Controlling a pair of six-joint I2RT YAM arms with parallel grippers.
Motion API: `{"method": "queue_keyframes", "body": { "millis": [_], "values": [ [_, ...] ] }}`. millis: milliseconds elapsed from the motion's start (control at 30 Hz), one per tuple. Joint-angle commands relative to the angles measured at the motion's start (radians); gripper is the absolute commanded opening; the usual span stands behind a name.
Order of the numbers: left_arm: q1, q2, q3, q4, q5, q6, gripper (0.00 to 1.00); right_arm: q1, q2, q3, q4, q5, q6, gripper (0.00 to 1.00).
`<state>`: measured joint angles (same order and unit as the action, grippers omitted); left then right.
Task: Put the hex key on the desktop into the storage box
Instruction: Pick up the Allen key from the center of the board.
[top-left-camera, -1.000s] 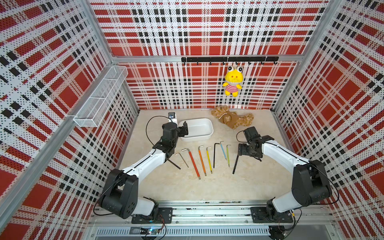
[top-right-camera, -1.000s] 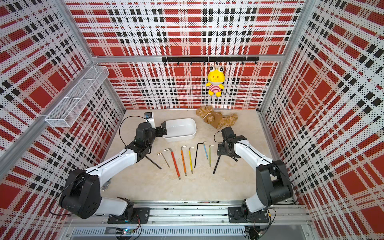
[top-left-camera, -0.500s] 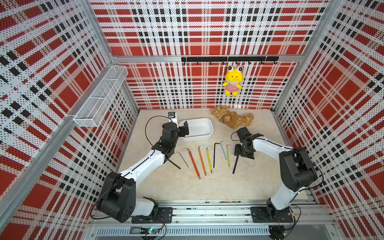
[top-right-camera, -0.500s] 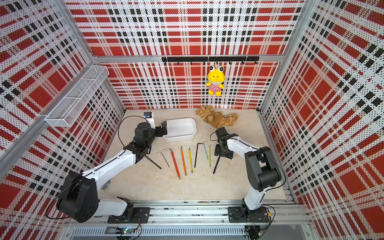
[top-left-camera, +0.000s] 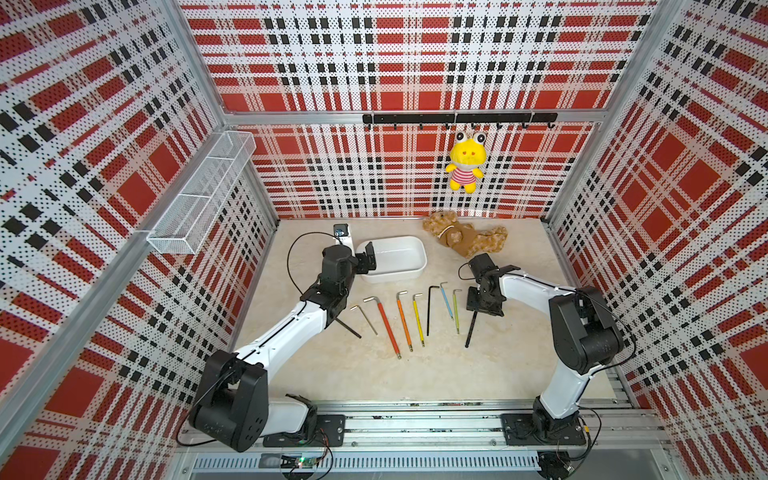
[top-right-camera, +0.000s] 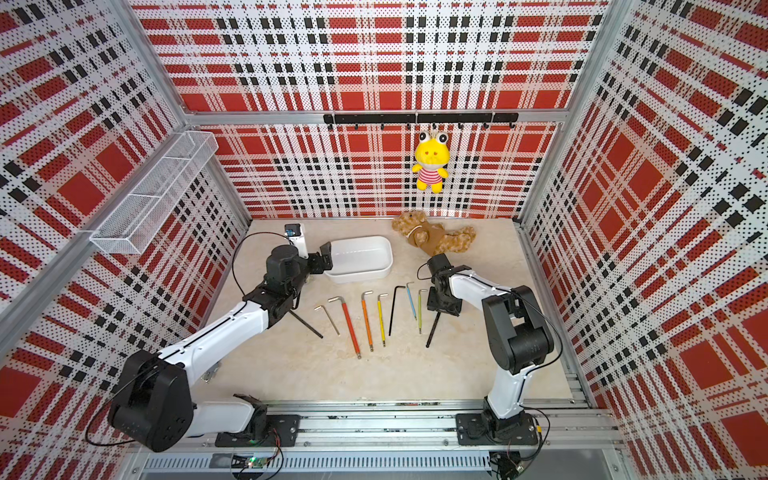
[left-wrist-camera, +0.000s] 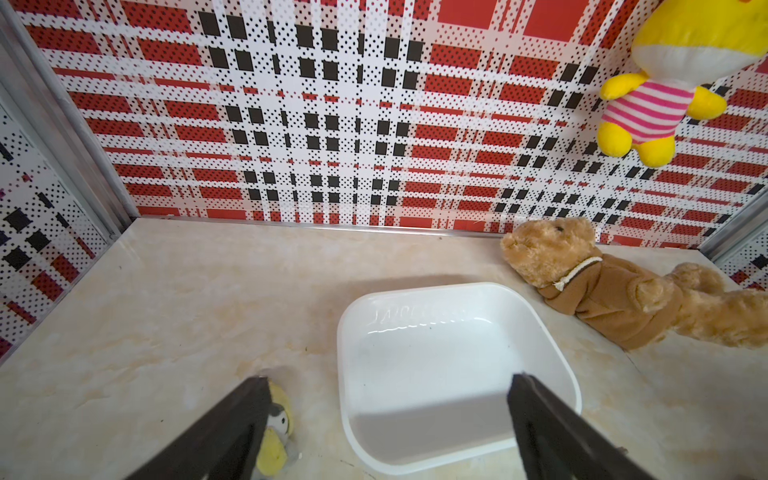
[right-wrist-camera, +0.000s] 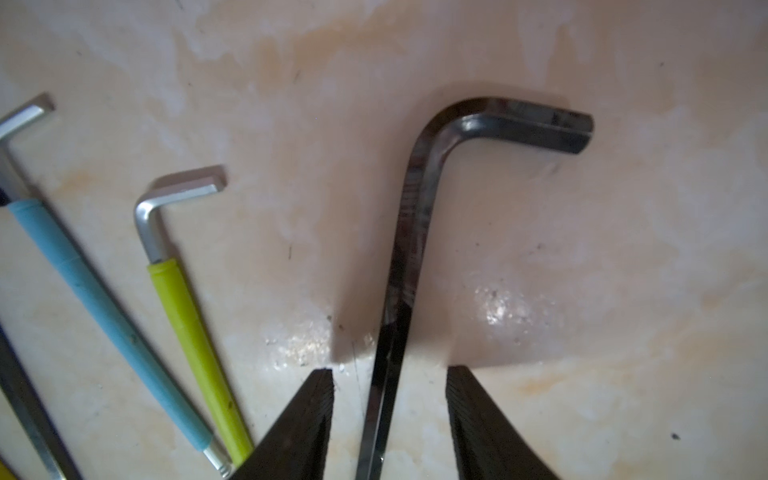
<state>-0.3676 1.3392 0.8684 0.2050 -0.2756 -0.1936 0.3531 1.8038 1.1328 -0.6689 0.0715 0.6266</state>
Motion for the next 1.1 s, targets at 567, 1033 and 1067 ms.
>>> {"method": "queue_keyframes", "body": {
  "millis": [567, 1033, 1067],
  "values": [
    [0.039, -0.081, -0.006, -0.03, 0.003, -0.033, 0.96, 0.023, 0.022, -0.009, -0.008, 0.022, -0.02, 0.0],
    [0.098, -0.187, -0.024, -0.032, 0.064, -0.098, 0.97, 0.085, -0.109, 0.248, 0.032, 0.065, -0.59, 0.0],
    [0.104, -0.197, -0.031, -0.022, 0.074, -0.109, 0.97, 0.089, -0.106, 0.271, 0.036, 0.055, -0.626, 0.0]
  ]
}}
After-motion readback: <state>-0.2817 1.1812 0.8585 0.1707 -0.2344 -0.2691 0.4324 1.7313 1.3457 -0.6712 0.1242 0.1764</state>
